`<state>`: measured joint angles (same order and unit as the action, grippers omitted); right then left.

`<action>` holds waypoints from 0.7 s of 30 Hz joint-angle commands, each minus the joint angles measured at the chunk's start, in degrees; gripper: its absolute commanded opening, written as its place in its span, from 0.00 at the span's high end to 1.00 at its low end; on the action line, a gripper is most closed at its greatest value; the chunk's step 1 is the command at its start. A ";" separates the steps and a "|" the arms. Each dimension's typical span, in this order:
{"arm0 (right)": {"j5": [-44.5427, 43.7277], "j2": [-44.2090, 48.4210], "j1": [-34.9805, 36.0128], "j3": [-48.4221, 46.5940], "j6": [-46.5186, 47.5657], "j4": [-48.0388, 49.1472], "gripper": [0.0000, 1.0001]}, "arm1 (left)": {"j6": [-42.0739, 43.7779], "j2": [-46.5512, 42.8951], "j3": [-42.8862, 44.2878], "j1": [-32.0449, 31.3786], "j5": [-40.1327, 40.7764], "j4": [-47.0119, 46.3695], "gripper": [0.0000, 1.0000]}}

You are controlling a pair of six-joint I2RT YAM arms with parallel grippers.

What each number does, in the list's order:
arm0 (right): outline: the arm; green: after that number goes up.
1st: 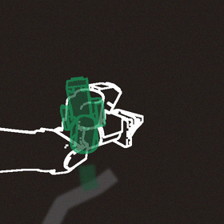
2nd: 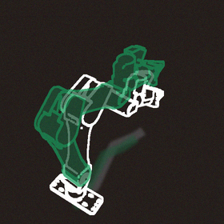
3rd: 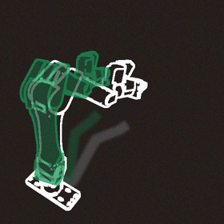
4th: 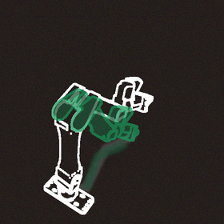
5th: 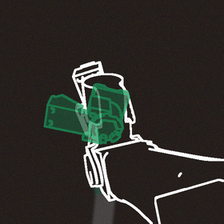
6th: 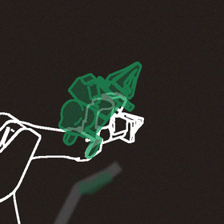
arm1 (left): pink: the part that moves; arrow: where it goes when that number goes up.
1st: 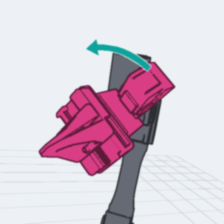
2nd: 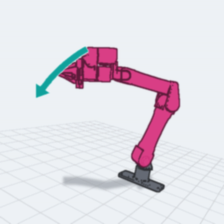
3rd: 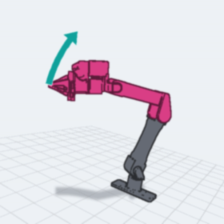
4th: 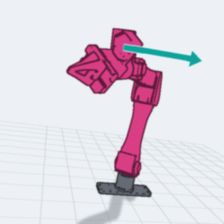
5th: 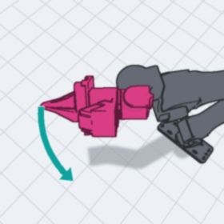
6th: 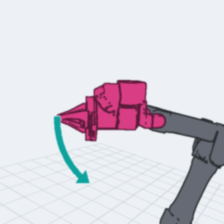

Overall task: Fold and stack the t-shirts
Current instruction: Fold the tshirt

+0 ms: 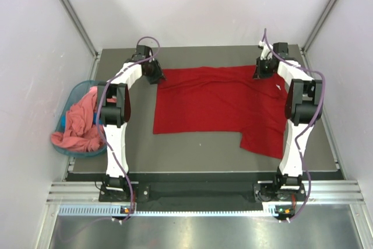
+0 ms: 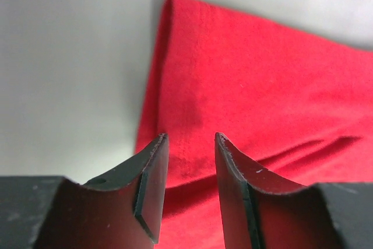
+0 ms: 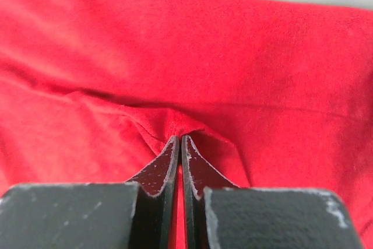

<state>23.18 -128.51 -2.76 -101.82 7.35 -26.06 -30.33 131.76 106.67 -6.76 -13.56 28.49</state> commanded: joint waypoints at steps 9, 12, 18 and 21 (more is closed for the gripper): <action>-0.06 6.87 1.01 3.21 -0.59 5.15 1.00 | 0.62 -3.71 -0.32 0.00 5.83 0.86 0.59; -0.24 7.13 1.09 3.21 -0.68 5.32 1.00 | 0.62 -3.36 -1.38 0.00 4.16 0.07 0.60; -0.50 7.13 1.09 3.21 -0.76 5.32 1.00 | -0.17 -2.92 -1.73 0.00 2.31 -0.19 0.64; -0.77 6.96 1.09 3.21 -0.76 5.32 1.00 | -0.17 -3.00 -1.82 -0.09 2.40 -0.19 0.66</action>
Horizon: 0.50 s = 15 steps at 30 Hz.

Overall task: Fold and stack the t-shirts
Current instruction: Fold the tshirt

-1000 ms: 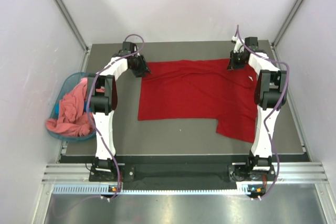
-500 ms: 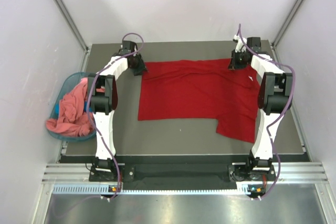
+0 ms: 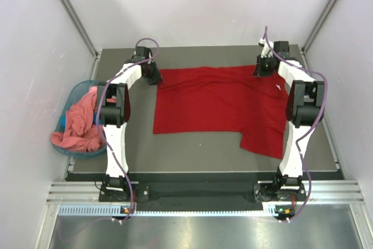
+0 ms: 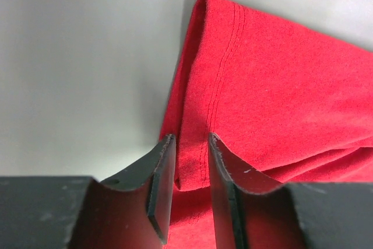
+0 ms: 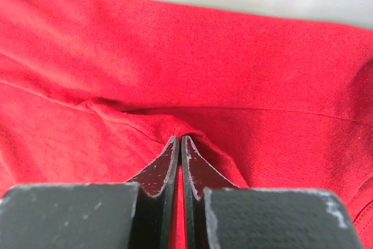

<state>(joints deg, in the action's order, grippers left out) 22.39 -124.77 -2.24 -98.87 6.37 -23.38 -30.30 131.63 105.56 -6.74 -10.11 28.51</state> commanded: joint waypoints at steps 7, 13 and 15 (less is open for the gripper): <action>-0.16 3.13 0.57 0.17 -0.31 2.90 1.00 | -0.11 -2.17 -0.27 -0.38 -1.05 0.84 0.78; -0.33 2.87 0.66 -3.25 -2.76 3.16 1.00 | -0.37 0.02 6.47 -0.38 -0.26 4.43 1.00; -0.68 2.78 0.66 -5.01 -3.64 3.69 1.00 | -0.72 1.17 9.56 -0.29 0.61 5.41 1.00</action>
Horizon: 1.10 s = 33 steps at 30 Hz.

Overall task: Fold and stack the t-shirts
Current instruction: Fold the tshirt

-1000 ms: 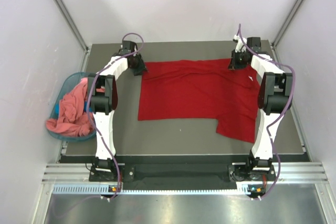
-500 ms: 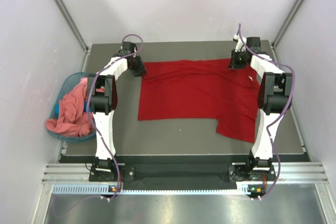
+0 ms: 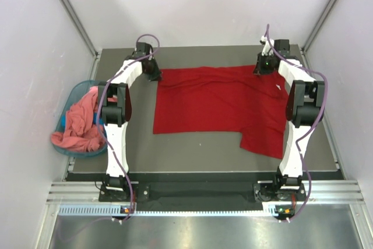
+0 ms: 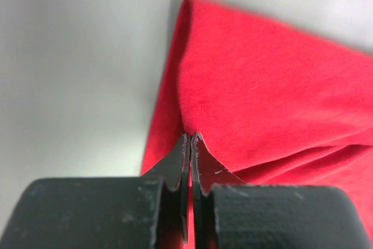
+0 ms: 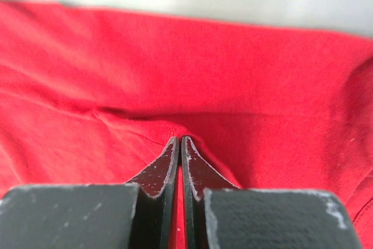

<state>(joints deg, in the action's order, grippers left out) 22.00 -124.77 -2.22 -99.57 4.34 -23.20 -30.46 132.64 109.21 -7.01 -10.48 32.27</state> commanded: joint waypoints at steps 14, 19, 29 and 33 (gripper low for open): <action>-4.42 7.17 0.64 -5.72 -2.06 9.05 1.00 | -2.50 2.98 17.27 2.79 -4.45 -2.81 1.00; -6.87 7.53 0.55 -6.78 -2.23 13.86 1.00 | -6.62 3.76 16.39 3.66 -12.10 -19.13 1.00; -9.52 2.87 0.28 -8.44 -1.00 32.32 1.00 | -15.15 8.95 17.17 4.10 -12.37 -41.31 1.00; -9.34 0.23 0.28 -11.52 0.66 34.98 1.00 | -15.86 11.85 21.65 4.19 -12.28 -44.30 1.00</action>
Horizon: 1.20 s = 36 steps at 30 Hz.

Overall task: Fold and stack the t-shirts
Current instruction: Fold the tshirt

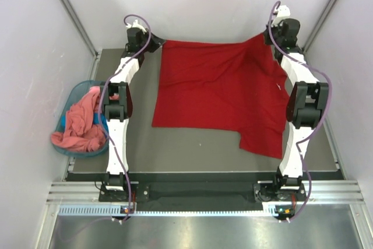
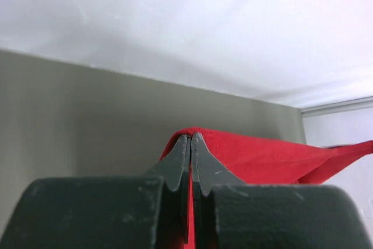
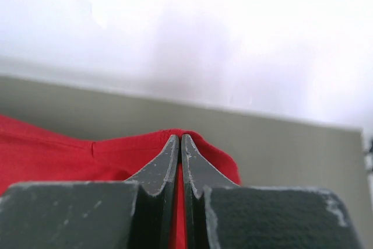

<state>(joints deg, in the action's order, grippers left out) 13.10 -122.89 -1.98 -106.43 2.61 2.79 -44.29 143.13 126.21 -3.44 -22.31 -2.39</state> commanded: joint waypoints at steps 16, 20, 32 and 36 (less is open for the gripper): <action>-0.18 6.08 0.66 3.67 7.14 2.59 1.00 | 0.52 -1.70 1.32 2.91 -6.69 0.26 1.00; -1.68 11.08 0.57 9.30 9.95 -2.61 1.00 | 1.66 -3.82 -2.81 5.64 -12.21 9.48 1.00; 0.88 20.31 1.27 21.60 14.97 -17.20 1.00 | 15.55 -4.52 -4.22 6.52 -15.31 29.99 1.00; -2.90 23.04 1.19 27.40 12.25 -18.08 1.00 | 17.48 -5.40 -5.19 6.08 -15.93 33.58 1.00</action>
<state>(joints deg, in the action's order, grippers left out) 13.23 -103.46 -0.67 -81.52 15.38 -13.39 -31.14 143.52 121.36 2.37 -37.74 26.96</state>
